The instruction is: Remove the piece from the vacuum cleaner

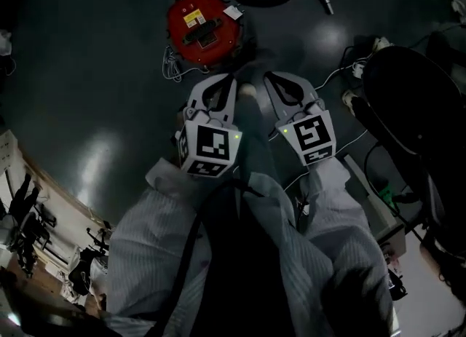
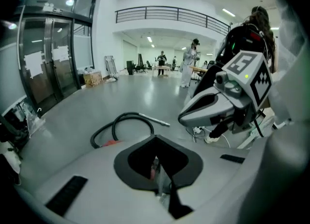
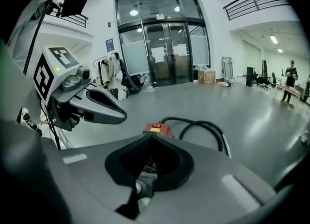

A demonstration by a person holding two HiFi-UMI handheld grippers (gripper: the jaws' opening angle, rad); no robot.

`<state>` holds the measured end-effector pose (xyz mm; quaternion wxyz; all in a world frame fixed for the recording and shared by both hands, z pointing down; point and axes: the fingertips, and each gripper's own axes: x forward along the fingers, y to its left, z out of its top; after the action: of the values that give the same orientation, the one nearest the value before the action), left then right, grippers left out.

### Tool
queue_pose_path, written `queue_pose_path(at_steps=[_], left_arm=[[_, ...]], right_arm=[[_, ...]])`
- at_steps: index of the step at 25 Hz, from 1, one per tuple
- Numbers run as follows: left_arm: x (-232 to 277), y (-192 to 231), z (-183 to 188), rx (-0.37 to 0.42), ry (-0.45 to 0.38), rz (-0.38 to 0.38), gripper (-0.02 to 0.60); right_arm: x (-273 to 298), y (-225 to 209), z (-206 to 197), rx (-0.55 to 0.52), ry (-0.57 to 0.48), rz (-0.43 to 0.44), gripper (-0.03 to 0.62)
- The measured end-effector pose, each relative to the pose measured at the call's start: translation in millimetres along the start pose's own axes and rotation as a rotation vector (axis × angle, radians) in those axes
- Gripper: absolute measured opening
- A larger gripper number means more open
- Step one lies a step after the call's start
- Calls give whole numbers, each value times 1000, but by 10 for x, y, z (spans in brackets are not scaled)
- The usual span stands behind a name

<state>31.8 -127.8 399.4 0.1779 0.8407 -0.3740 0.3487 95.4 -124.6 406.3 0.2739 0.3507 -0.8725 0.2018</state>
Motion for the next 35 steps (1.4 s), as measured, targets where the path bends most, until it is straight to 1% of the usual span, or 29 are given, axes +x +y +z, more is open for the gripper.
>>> queue_pose_path(at_steps=[2,5,7,8,10,11,13,14,15,18,19,21,24,26,29,30,31,32,35], left_arm=[[425,47,-394,0,57,-26,3],[884,44,-965,21,136,-55,3],[1206,100,-1278,25,168,-66,3],[1353,158,-1407,26,176,-66,3],[1543,313,-1608,40,179,-38,3],[1590,392,-1686,50,177,-16,3],[1651,544,-1846,69,184,16,5],[1678,614,-1927,79,196,18,14],[1712,674,-1988,90,207,12,29],[1861,714,-2003,127,222,-31,109],[1905,686,-1994,145,230,-45,131],[1952,649,-2007,174,245,-58,162],[1965,642,-2040,199,251,-48,172],[1981,641,-2037,233,247,-28,172],[2023,618,-2014,257,235,-7,169],[2030,614,-2011,254,231,-2,170],[2033,614,-2010,251,229,3,170],[2034,613,-2012,249,231,5,170],[2036,606,-2019,242,237,4,170]], right_arm=[[360,-139,-330,-2,54,18,2],[778,-196,-904,18,169,31,6],[1077,-240,-1246,-18,231,37,6],[1230,-238,-1386,-52,257,55,14],[1473,-145,-1636,-139,320,119,37],[1554,-71,-1756,-200,354,155,40],[1695,95,-1987,-363,413,224,94],[1771,174,-2089,-448,441,260,116],[1848,234,-2169,-527,467,294,154],[1991,223,-2271,-735,507,352,173],[2003,194,-2284,-787,509,359,173],[2027,162,-2317,-844,518,374,173],[2078,145,-2446,-868,561,406,173],[2101,107,-2538,-881,586,415,172],[2089,53,-2568,-882,591,415,169],[2072,56,-2586,-890,594,424,144],[2054,71,-2615,-904,596,436,89],[2039,91,-2646,-913,597,447,62],[2025,109,-2660,-878,619,452,52]])
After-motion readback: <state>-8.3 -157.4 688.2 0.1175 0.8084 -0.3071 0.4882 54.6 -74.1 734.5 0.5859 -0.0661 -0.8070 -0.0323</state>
